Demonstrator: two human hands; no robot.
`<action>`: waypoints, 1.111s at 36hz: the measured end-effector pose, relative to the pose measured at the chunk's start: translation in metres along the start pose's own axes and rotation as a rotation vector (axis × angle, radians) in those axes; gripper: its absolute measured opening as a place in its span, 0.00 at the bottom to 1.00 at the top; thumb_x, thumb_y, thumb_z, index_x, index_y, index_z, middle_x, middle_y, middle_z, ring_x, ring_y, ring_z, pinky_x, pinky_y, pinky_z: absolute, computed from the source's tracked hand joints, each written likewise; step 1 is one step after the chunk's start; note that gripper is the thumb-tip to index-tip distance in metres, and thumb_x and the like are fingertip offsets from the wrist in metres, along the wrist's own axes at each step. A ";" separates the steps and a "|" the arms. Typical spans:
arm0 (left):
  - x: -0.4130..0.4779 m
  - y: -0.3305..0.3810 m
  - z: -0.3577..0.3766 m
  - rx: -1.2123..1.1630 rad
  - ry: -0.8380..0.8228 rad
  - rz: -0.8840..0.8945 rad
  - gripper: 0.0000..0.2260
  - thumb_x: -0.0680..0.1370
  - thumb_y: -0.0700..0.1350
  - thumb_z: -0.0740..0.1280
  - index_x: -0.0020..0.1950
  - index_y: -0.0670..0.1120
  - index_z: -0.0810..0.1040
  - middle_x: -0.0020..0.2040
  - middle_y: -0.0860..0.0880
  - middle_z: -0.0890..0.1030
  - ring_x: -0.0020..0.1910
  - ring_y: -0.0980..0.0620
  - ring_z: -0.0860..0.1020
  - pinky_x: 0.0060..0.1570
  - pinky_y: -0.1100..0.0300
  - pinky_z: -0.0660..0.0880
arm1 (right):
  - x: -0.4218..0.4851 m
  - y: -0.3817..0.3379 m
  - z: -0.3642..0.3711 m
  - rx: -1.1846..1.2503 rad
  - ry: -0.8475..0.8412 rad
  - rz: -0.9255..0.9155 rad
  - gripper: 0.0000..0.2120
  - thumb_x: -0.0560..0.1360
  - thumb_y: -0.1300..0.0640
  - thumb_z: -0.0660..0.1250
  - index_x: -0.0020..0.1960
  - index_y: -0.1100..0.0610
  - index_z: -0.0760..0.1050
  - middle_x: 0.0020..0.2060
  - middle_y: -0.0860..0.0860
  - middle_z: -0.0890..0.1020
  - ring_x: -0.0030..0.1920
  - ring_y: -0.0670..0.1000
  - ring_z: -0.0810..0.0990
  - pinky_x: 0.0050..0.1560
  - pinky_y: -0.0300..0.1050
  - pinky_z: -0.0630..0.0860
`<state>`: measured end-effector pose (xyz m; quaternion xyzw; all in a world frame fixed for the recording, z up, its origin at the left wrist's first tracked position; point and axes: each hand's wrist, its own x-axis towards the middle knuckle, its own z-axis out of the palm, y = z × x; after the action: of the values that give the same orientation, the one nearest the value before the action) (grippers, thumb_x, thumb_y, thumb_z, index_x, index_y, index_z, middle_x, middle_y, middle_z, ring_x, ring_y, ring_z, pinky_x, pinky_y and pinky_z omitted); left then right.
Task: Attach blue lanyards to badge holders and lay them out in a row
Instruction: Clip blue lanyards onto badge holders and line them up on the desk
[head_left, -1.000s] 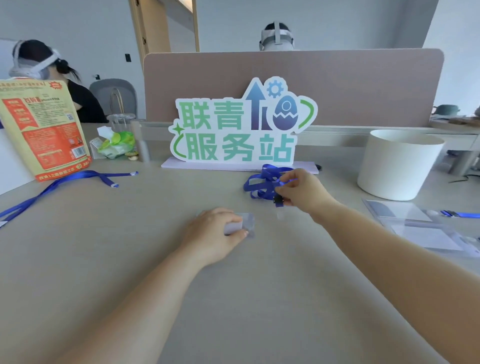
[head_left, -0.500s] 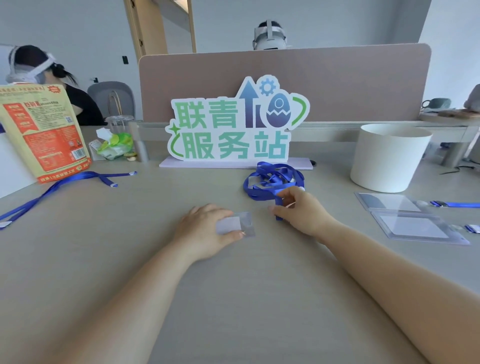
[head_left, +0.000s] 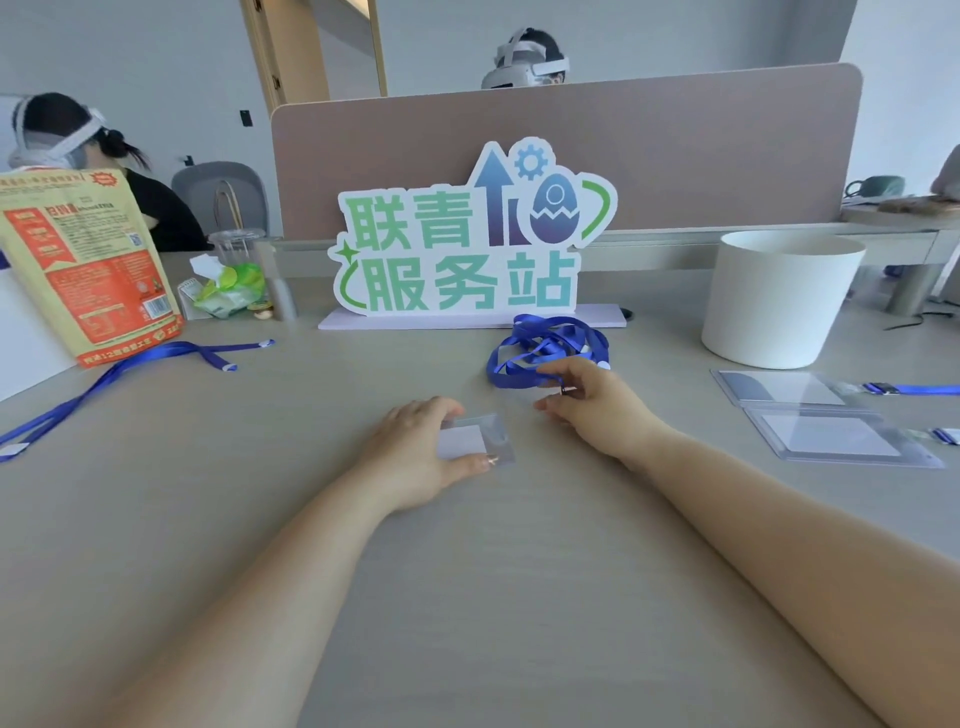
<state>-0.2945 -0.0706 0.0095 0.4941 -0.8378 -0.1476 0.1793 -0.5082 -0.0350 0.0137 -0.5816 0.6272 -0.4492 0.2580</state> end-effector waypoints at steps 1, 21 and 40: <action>0.000 0.000 0.000 0.008 -0.003 0.002 0.29 0.70 0.60 0.71 0.67 0.51 0.69 0.64 0.52 0.72 0.64 0.51 0.67 0.63 0.58 0.65 | -0.001 -0.001 0.001 0.038 -0.010 0.001 0.16 0.76 0.65 0.63 0.62 0.54 0.73 0.56 0.49 0.78 0.52 0.48 0.81 0.57 0.45 0.77; 0.003 0.001 0.003 -0.028 -0.055 0.057 0.33 0.72 0.60 0.69 0.73 0.50 0.64 0.70 0.53 0.69 0.69 0.52 0.65 0.68 0.57 0.62 | -0.002 0.000 0.012 -0.301 -0.058 -0.155 0.16 0.76 0.65 0.62 0.62 0.56 0.72 0.46 0.49 0.77 0.49 0.51 0.76 0.46 0.31 0.66; 0.000 0.006 -0.003 -0.163 -0.070 0.005 0.39 0.62 0.57 0.78 0.70 0.52 0.68 0.65 0.51 0.69 0.67 0.53 0.65 0.68 0.55 0.65 | 0.000 0.003 0.008 -0.334 -0.050 -0.069 0.15 0.73 0.57 0.70 0.60 0.55 0.75 0.52 0.47 0.79 0.48 0.47 0.77 0.53 0.38 0.72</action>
<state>-0.2973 -0.0682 0.0148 0.4701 -0.8301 -0.2322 0.1899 -0.5033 -0.0369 0.0074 -0.6488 0.6661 -0.3326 0.1577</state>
